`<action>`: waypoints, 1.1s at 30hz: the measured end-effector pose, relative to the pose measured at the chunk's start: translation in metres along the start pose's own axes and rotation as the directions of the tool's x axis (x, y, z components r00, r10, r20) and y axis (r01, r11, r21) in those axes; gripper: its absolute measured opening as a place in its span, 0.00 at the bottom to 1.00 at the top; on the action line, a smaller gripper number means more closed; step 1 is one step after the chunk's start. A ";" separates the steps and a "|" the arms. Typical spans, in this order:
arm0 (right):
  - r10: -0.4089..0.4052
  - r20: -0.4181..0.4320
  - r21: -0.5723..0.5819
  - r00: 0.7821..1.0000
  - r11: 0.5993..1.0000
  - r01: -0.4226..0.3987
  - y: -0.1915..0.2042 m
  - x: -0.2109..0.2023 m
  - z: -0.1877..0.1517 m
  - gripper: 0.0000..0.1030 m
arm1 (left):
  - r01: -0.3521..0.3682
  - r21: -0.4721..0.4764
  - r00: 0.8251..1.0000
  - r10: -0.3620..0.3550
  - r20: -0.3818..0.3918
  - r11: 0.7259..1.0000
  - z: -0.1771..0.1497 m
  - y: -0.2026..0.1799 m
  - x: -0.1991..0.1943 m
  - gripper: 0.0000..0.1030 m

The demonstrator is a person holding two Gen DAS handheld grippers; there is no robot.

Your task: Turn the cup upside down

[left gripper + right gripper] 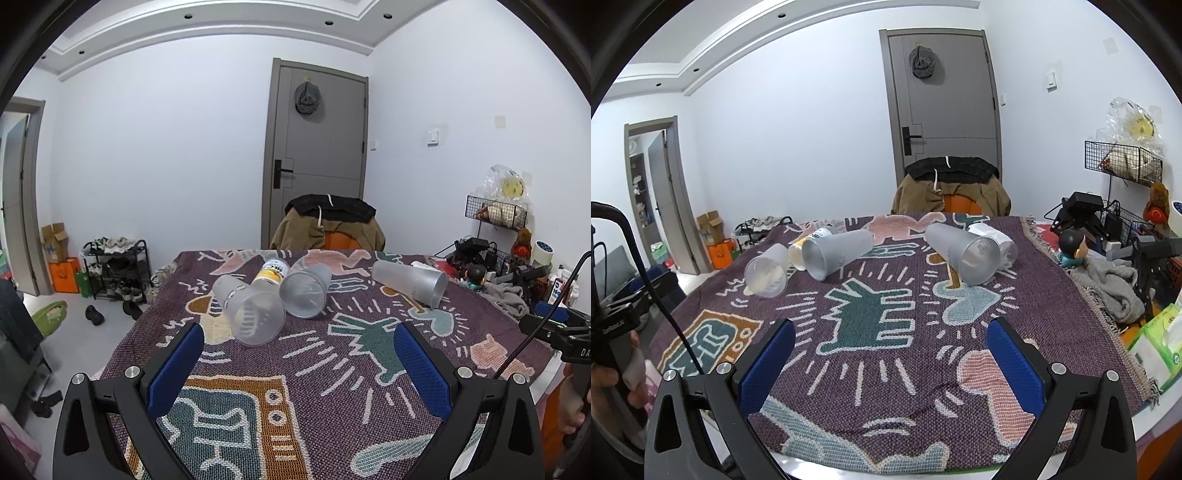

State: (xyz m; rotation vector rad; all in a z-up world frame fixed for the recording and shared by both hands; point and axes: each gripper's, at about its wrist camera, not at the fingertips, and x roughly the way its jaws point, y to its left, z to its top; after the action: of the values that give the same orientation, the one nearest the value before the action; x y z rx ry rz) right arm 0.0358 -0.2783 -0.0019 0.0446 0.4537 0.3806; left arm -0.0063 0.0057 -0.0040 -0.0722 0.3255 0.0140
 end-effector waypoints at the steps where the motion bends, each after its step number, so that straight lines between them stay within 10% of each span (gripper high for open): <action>1: 0.000 0.000 0.001 1.000 1.000 0.000 0.000 0.000 0.000 1.00 | 0.000 0.001 1.000 0.000 0.000 1.000 0.000 -0.001 0.000 1.00; 33: -0.032 -0.030 -0.018 0.999 0.999 0.031 -0.002 0.020 0.033 1.00 | -0.026 -0.007 0.999 0.026 -0.039 1.000 0.013 0.008 0.016 1.00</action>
State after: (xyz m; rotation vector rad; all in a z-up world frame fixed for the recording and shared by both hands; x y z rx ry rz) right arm 0.0676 -0.2716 0.0196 0.0152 0.4801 0.3545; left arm 0.0127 0.0149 0.0025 -0.0760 0.3658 0.0397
